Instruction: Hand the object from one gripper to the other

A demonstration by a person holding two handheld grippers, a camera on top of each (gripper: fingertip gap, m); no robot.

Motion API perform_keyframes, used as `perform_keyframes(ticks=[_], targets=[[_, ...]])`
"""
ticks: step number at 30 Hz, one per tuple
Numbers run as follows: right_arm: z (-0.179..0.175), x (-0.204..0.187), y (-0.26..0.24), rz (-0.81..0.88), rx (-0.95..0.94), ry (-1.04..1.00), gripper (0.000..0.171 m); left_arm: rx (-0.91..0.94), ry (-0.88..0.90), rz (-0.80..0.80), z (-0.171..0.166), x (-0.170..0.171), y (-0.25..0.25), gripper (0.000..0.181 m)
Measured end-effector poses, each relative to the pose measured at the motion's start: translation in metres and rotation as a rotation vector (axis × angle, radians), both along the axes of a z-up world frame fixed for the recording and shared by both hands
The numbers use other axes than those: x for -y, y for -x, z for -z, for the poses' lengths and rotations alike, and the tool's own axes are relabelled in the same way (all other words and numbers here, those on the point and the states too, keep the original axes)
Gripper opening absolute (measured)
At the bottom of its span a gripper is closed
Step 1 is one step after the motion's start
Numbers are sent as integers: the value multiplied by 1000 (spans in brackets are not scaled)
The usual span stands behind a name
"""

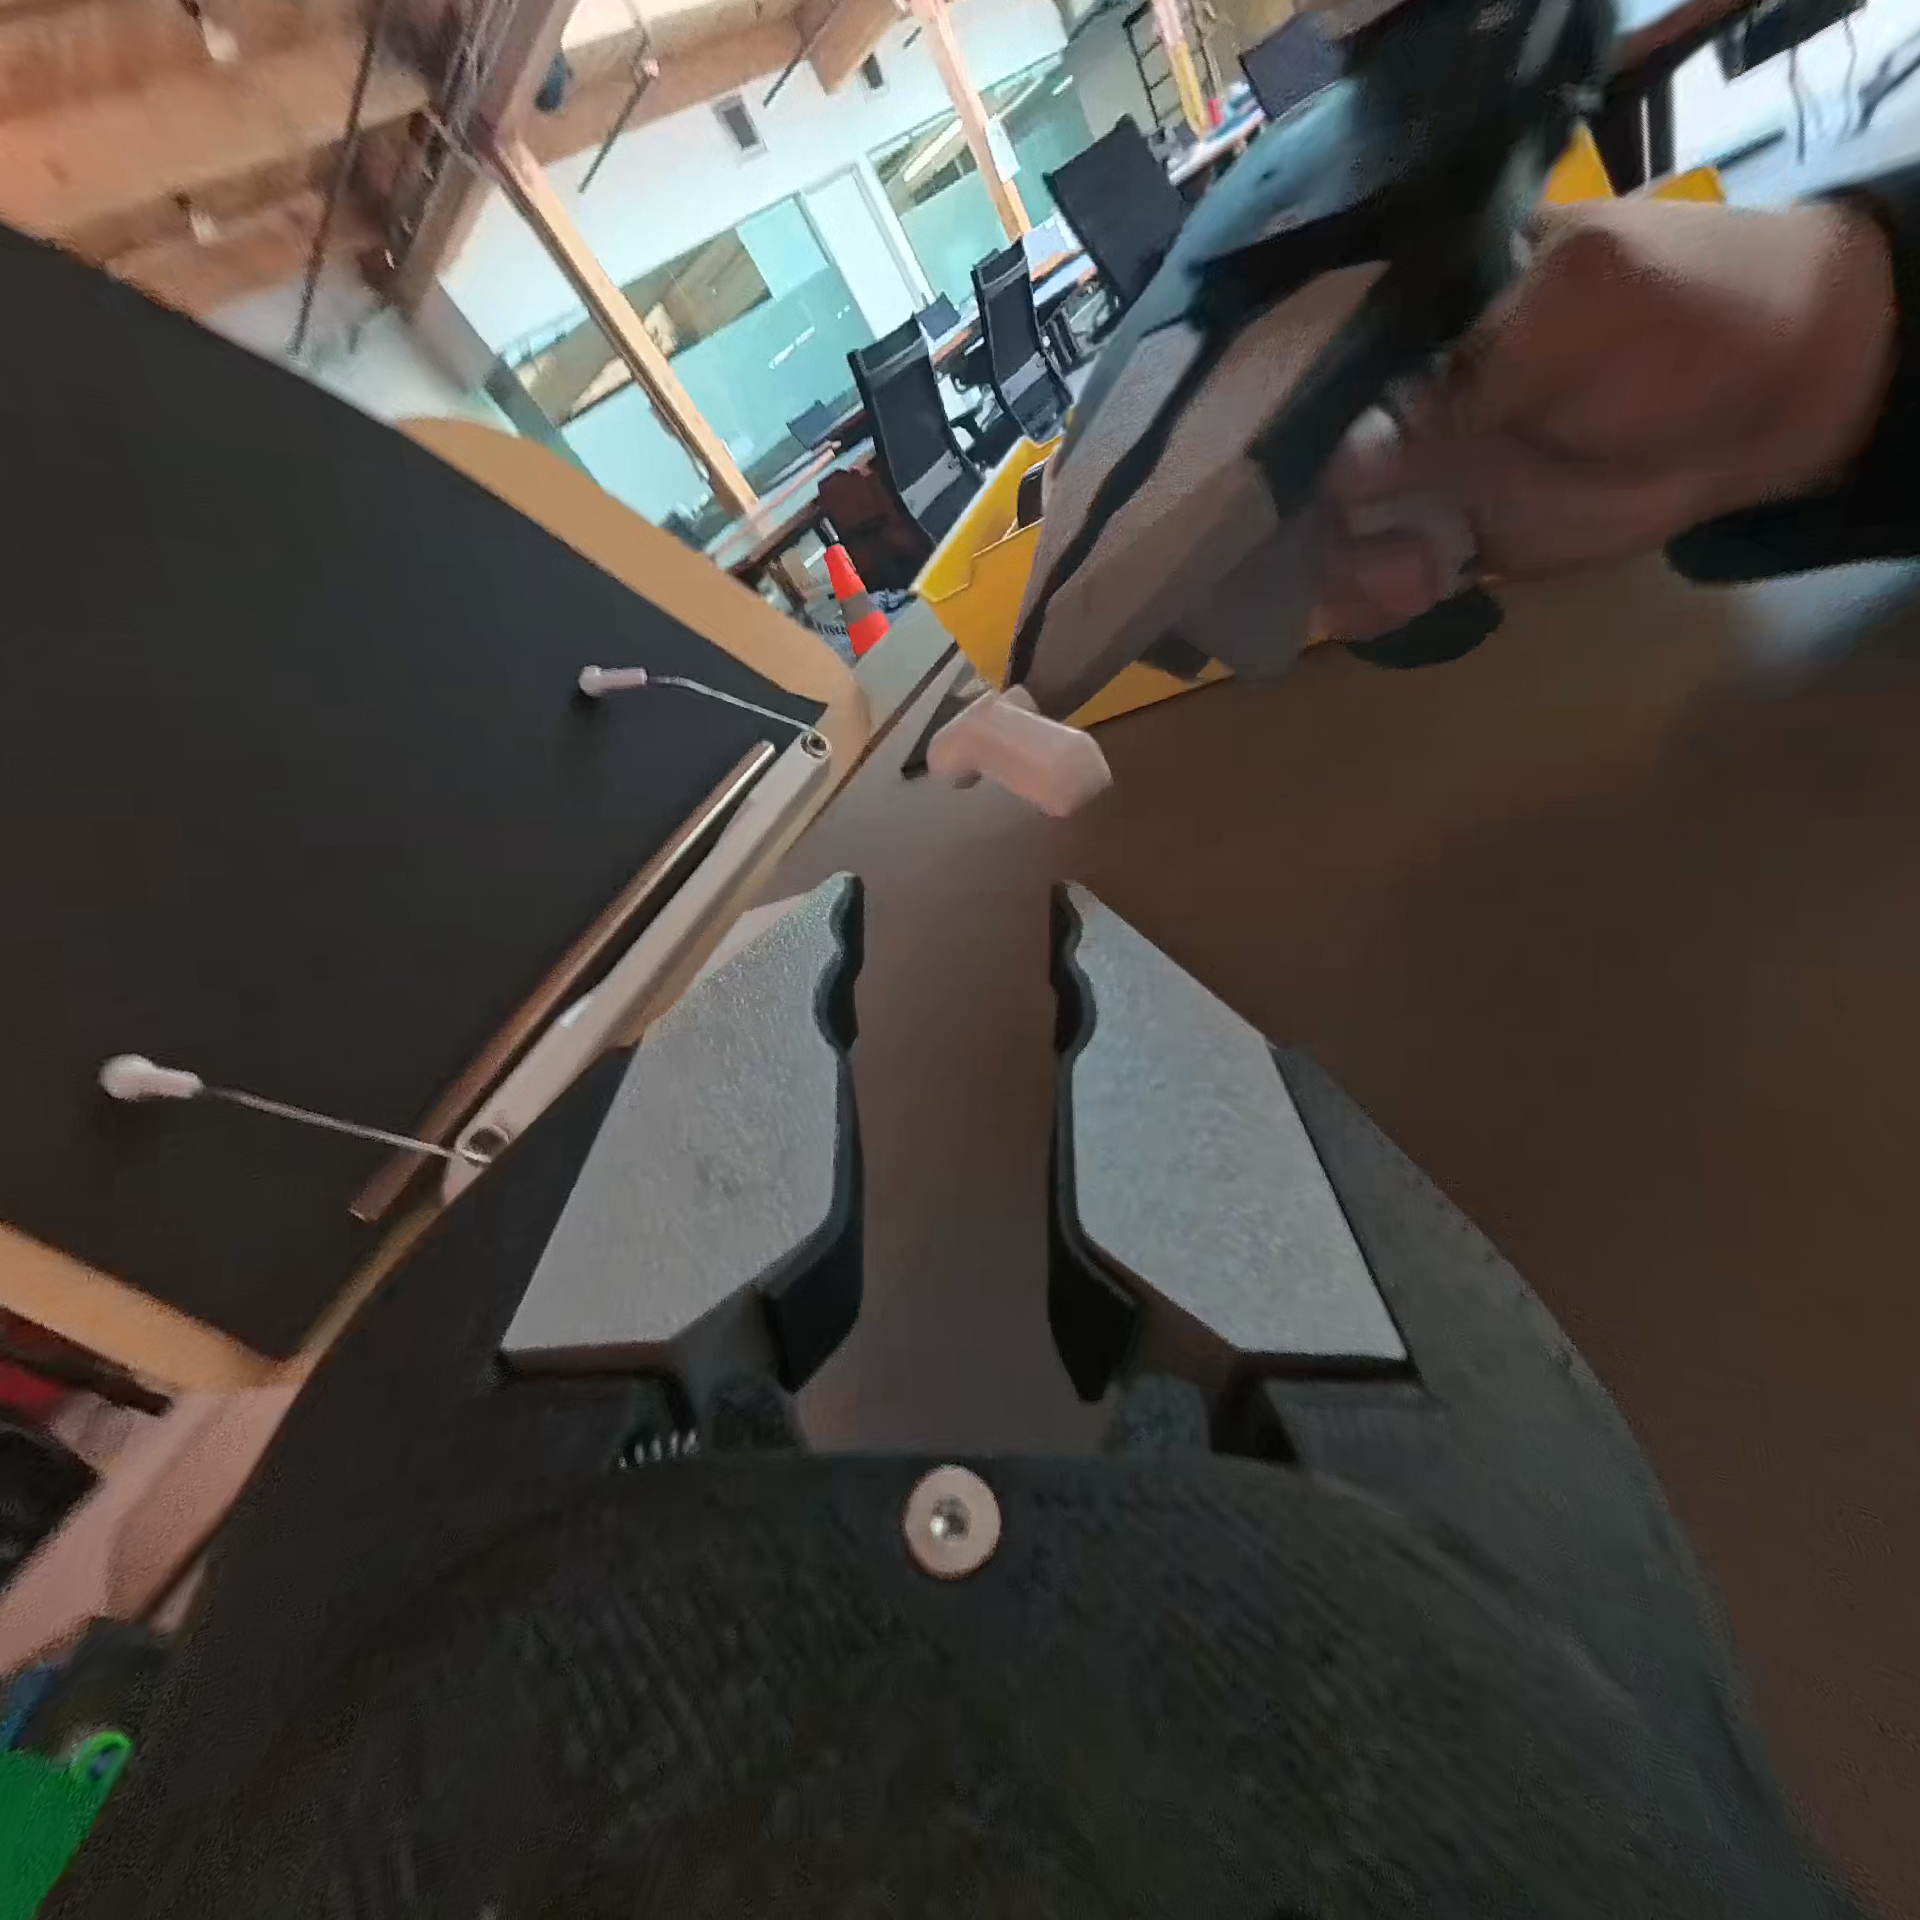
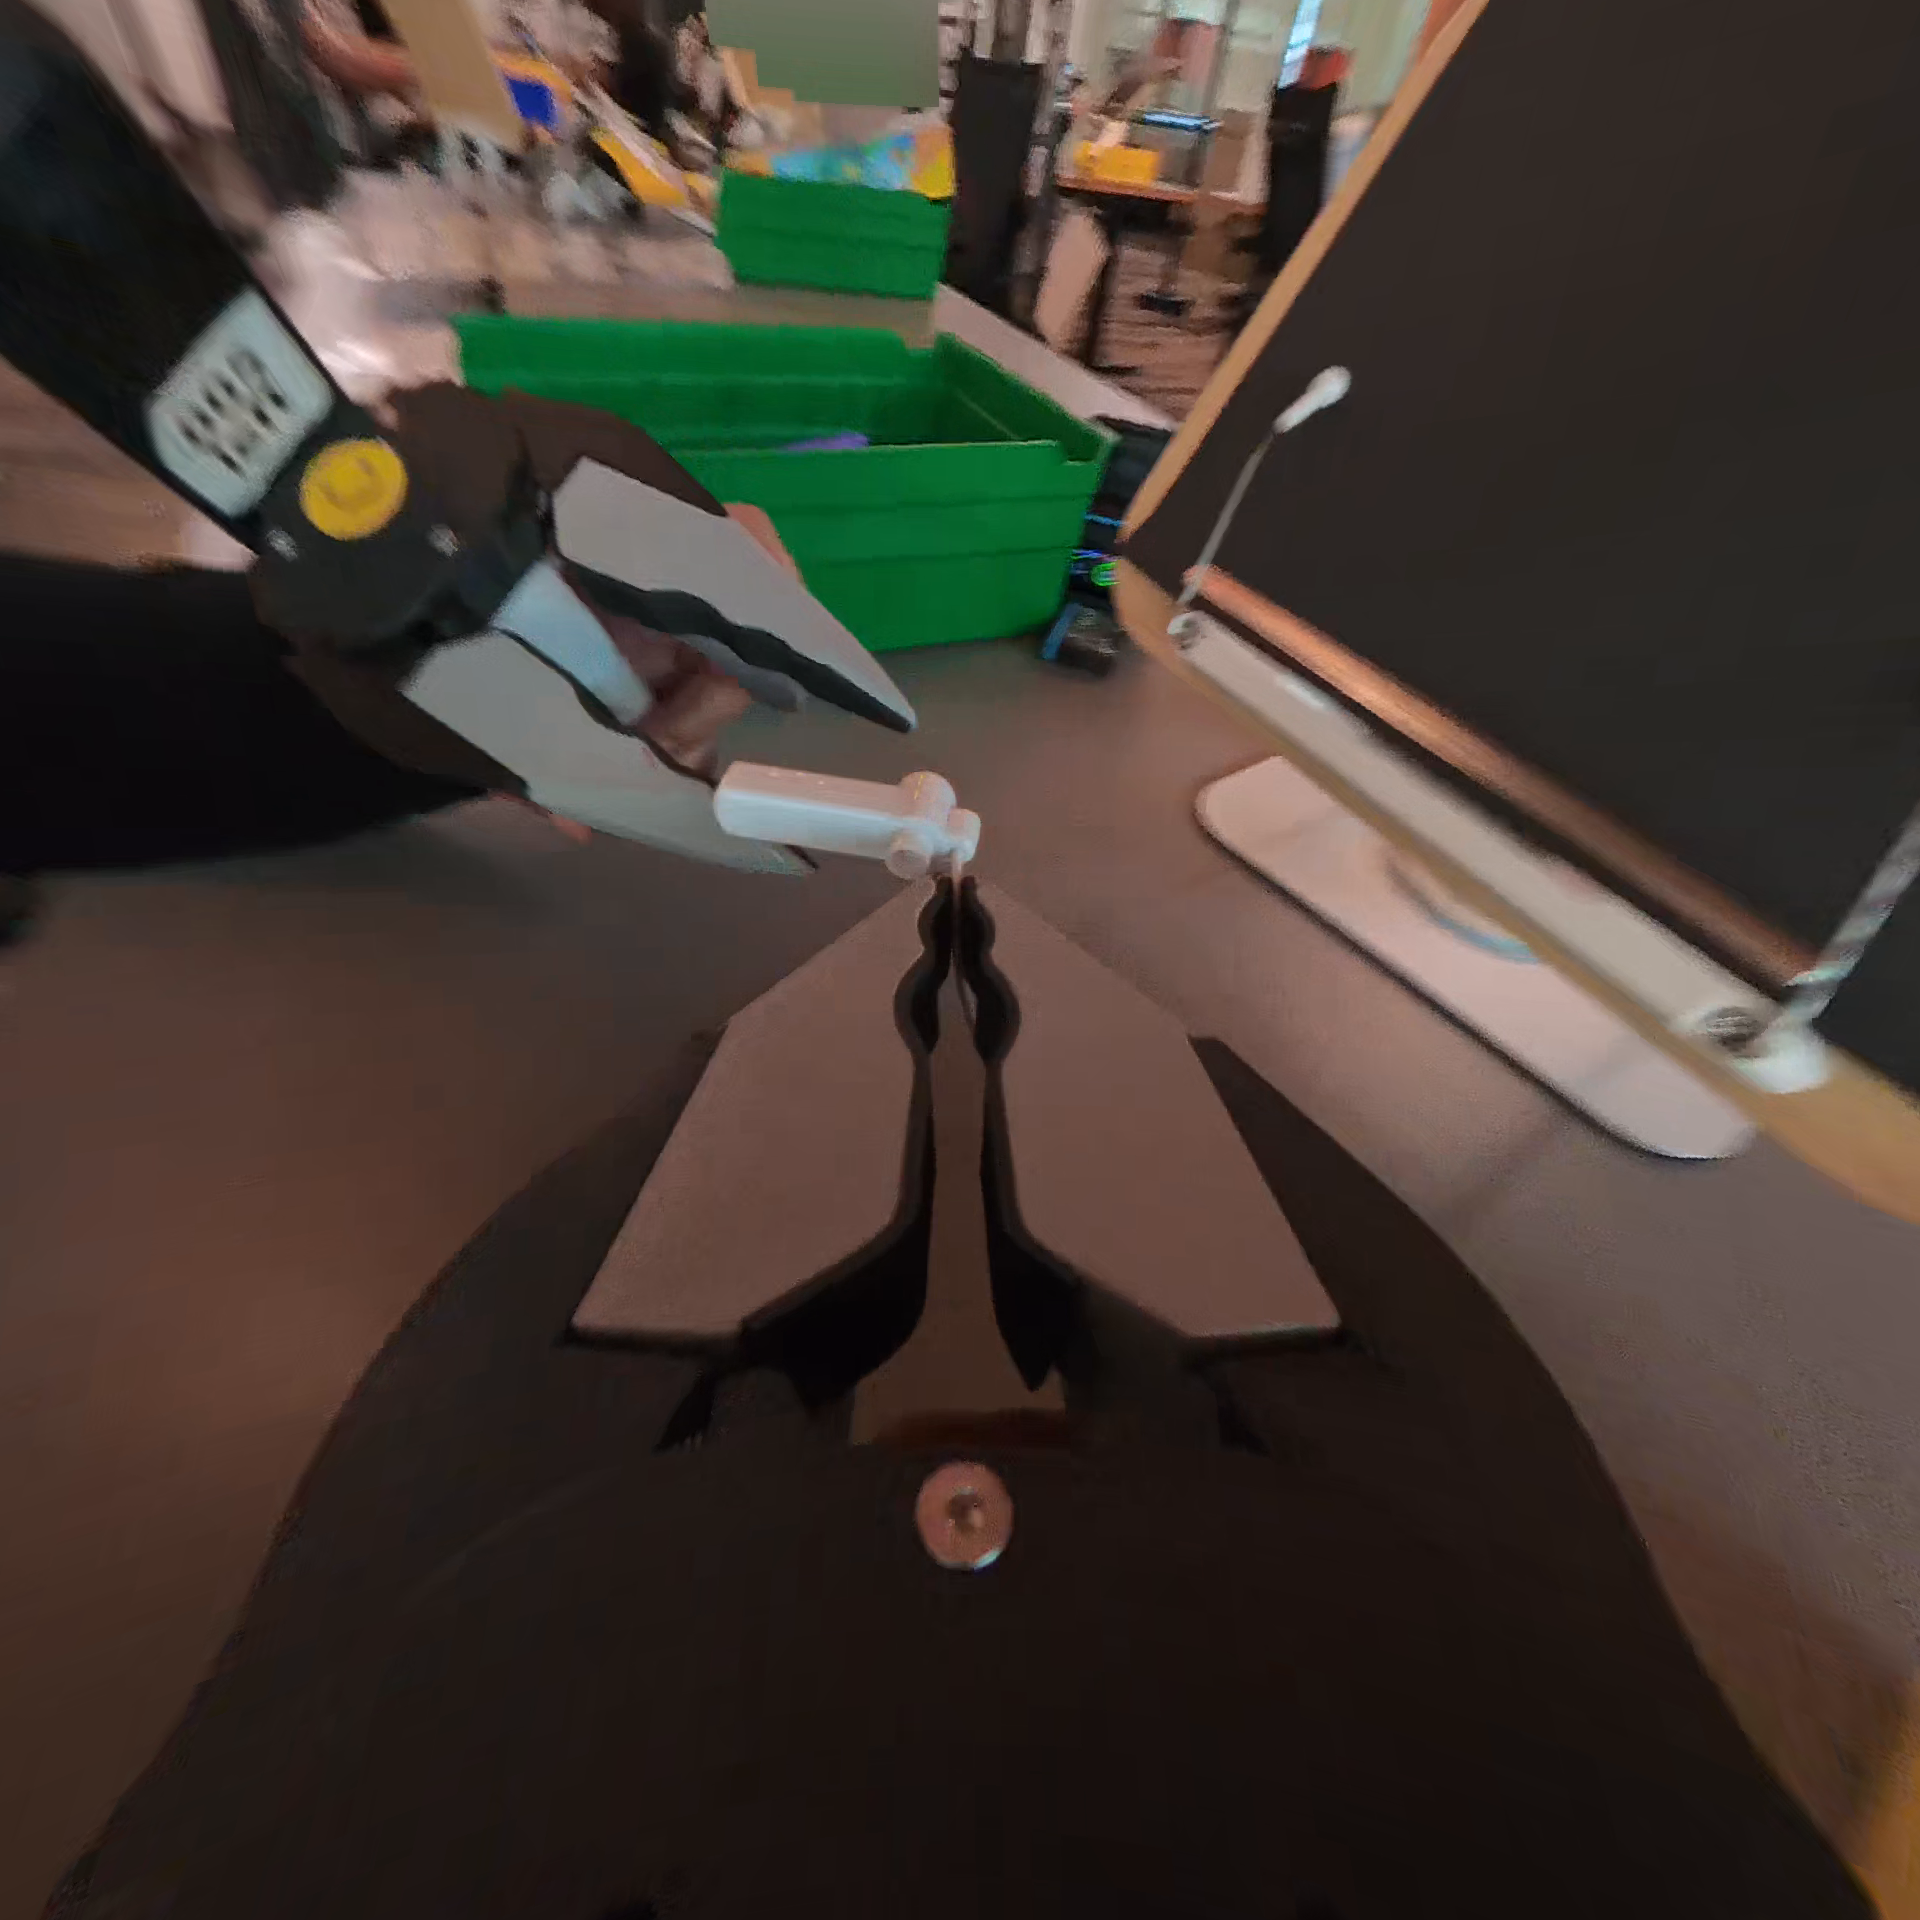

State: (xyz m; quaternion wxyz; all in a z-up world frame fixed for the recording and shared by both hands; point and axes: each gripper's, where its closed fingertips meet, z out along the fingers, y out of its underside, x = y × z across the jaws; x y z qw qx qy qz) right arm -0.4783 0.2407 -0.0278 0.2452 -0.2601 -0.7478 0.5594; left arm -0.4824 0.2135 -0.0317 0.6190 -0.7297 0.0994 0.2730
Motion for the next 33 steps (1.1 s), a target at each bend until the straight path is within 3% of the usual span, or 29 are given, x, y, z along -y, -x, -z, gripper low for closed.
perform_keyframes(ticks=[6, 10, 14, 17, 20, 26, 27, 30, 33], targets=[[12, -2, 0, -69, 212, 152, 0, -246, 43, 13, 0, -3, -17, 31], [20, 12, -12, -160, 275, 132, 0, -259, 44, 41, 3, -7, -25, 28], [32, 23, -18, -195, 298, 67, 0, -283, 48, 111, 3, -7, -39, 9], [34, 19, -14, -171, 268, 33, 8, -149, 50, 124, 3, -8, -37, 9], [27, 17, -12, -154, 194, 8, 29, 126, -37, 121, -9, -5, -22, 9], [16, 26, -12, -116, 4, -97, 46, 574, -125, 250, -12, -1, -15, 9], [15, 30, -14, -125, -20, -108, 45, 612, -140, 281, -14, -1, -18, 9], [17, 36, -17, -132, -71, -163, 20, 686, -164, 351, -19, -1, -26, 9], [16, 40, -22, -167, -48, -128, 12, 708, -148, 380, -18, -2, -31, 9]])
